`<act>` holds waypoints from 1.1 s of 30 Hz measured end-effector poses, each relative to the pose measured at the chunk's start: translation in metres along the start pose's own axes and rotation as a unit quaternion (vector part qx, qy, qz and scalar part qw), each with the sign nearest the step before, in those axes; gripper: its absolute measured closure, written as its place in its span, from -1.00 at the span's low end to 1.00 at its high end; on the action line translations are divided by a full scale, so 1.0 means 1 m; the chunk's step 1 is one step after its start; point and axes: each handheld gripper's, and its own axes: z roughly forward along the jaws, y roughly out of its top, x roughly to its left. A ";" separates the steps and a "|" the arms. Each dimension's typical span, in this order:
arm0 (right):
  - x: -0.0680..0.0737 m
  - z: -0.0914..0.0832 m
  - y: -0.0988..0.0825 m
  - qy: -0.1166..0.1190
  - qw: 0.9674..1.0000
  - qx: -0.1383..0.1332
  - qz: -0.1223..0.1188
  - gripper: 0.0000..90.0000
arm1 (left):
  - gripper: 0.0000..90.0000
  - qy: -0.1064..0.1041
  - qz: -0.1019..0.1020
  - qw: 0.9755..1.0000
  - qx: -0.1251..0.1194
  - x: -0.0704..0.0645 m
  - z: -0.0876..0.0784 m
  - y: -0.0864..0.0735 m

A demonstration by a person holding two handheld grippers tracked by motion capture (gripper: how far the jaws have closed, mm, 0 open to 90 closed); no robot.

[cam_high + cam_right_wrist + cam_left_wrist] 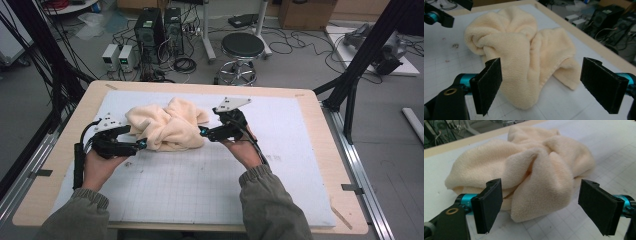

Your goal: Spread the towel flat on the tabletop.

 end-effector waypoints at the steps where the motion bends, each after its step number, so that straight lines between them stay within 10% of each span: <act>1: 0.000 0.000 0.000 0.000 1.000 0.000 0.000 -0.59 | -0.52 -0.001 -0.002 1.000 0.002 0.002 0.004 -0.001; 11: 0.005 0.065 -0.025 0.065 0.994 0.079 0.025 -0.23 | -0.22 -0.031 -0.010 0.999 0.035 0.008 0.035 -0.011; 18: 0.010 0.079 -0.031 0.085 0.992 0.087 0.021 0.53 | 0.48 -0.047 -0.002 0.997 0.061 0.010 0.043 -0.014; 23: 0.009 0.071 -0.029 0.090 0.992 0.084 0.014 0.70 | 0.80 -0.046 0.005 0.997 0.055 0.007 0.037 -0.012; 33: 0.012 -0.001 -0.018 0.096 0.992 0.075 -0.031 0.71 | 0.85 -0.067 0.018 0.998 0.000 -0.008 0.000 0.000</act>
